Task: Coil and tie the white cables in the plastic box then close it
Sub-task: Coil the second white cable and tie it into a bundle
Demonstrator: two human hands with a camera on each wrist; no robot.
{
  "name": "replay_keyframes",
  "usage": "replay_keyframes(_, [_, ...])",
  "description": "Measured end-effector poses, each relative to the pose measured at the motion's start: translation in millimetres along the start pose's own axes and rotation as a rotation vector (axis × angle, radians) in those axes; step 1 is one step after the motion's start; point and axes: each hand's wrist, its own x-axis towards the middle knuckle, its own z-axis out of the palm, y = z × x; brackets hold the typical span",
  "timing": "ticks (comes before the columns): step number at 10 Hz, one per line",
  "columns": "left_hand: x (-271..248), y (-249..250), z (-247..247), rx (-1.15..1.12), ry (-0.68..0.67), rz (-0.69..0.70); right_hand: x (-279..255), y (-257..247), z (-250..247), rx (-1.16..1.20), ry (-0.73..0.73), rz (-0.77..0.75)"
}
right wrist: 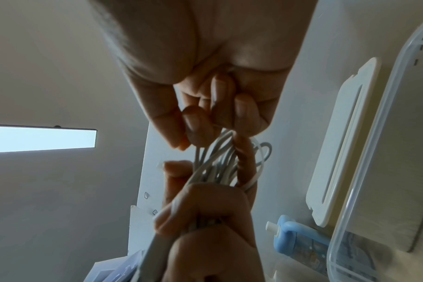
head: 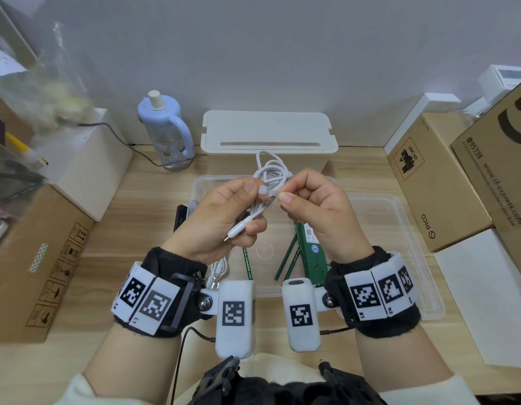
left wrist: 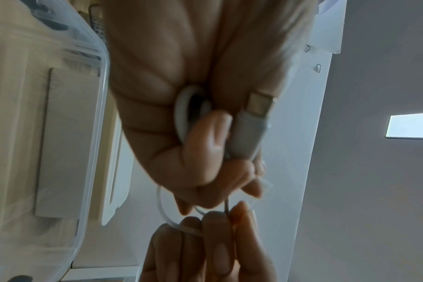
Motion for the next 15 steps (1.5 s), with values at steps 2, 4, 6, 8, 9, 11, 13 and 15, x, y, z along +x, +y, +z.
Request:
replay_keyframes(2, [-0.2,1.1,0.2,0.013,0.010,0.013,0.2,-1.3,0.4,-0.002,-0.011,-0.015])
replay_keyframes(4, [0.2,0.5,-0.2,0.020,0.015,0.017,0.7,-1.4,1.0,0.006,0.001,-0.024])
replay_keyframes(6, [0.8,-0.3,0.0,0.033,0.013,0.015,0.4,-0.6,1.7,0.004,0.005,-0.009])
replay_keyframes(8, [0.0,0.5,3.9,0.080,0.067,0.006,-0.5,-0.9,4.2,-0.007,-0.018,-0.004])
replay_keyframes(9, [-0.2,0.6,3.9,0.089,0.074,0.007,-0.5,-0.8,4.2,-0.016,-0.019,-0.011])
replay_keyframes(11, [-0.7,-0.7,-1.2,0.037,0.004,0.030,-0.3,2.2,-0.5,-0.014,0.018,-0.027])
replay_keyframes(13, [-0.3,-0.7,0.5,0.053,0.031,0.017,-1.2,2.0,0.6,-0.027,-0.006,-0.025])
replay_keyframes(15, [-0.1,-0.8,6.2,0.159,0.105,0.001,-1.4,3.3,5.9,-0.049,-0.012,-0.011])
